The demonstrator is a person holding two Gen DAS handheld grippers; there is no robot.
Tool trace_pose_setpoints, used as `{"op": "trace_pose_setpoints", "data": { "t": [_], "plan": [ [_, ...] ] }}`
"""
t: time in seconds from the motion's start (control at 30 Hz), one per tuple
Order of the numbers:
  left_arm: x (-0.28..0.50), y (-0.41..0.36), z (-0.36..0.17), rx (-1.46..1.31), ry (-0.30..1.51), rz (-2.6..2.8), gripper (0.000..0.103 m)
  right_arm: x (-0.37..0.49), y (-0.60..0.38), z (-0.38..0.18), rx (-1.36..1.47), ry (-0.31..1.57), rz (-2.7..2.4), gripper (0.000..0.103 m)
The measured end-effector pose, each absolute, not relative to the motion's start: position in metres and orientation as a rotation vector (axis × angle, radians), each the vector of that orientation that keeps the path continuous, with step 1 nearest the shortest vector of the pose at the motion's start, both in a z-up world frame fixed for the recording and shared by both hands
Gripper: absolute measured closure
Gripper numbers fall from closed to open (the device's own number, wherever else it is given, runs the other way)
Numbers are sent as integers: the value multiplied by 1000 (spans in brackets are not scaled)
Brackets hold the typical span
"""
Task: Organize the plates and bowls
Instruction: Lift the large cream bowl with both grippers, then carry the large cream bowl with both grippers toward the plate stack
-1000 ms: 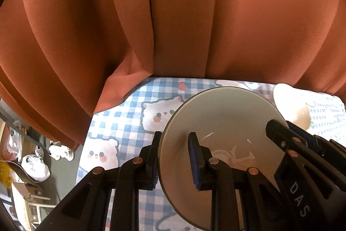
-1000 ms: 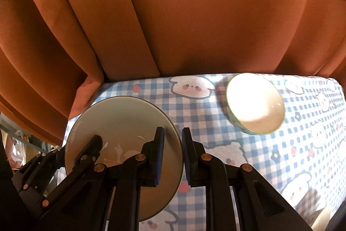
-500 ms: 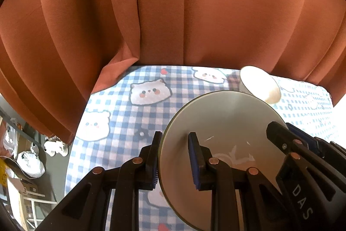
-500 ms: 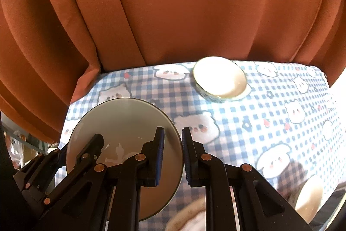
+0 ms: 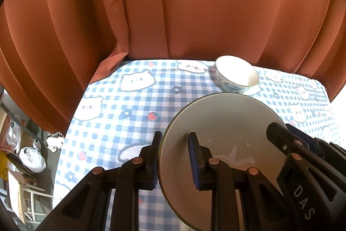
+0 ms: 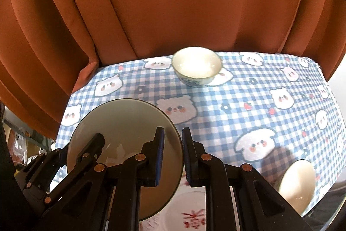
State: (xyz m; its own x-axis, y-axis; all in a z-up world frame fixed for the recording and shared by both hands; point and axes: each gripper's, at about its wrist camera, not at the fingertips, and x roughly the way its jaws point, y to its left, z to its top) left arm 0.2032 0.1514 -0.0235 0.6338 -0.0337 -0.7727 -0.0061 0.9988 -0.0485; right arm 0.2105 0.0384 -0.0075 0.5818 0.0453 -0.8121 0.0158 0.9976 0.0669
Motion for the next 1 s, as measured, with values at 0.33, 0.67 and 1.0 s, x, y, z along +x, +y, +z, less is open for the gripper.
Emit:
{"op": "trace_pose_setpoints", "data": {
  "t": [0.33,0.67,1.0],
  "plan": [
    [176,86,-18,-33,887,-22,81,185,-23,-4,77,945,24,83],
    [153,27,-9,-21,864,-33,81,163,-86,3,83,925,24,83],
    [134,-32,-18,-24,879,-73,81,141,-147,-5,70,936,2,83]
  ]
}}
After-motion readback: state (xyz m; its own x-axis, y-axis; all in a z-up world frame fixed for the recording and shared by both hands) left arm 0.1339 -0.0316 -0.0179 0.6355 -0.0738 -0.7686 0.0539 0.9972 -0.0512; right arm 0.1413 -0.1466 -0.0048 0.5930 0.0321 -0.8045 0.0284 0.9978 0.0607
